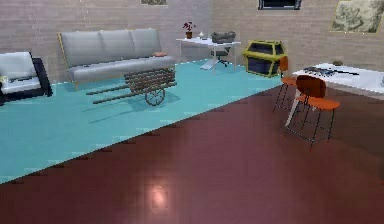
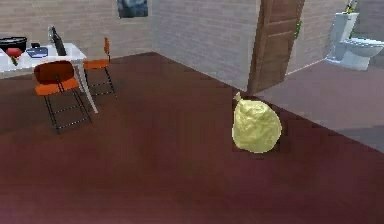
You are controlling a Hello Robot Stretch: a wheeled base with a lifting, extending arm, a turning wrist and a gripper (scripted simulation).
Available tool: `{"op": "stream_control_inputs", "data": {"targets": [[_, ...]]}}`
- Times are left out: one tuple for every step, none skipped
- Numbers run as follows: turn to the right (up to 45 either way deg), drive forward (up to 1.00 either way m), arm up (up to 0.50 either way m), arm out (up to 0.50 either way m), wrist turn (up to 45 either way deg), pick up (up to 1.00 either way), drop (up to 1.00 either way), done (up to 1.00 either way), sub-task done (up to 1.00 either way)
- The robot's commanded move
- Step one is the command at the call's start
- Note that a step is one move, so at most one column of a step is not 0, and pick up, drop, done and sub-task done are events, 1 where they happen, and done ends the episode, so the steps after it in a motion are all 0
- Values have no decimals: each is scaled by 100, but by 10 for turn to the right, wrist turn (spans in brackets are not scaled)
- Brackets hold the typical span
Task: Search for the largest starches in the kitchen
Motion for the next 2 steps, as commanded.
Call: {"op": "stream_control_inputs", "data": {"targets": [[120,0,0,0,0,0,0,0,0],[0,100,0,0,0,0,0,0,0]]}}
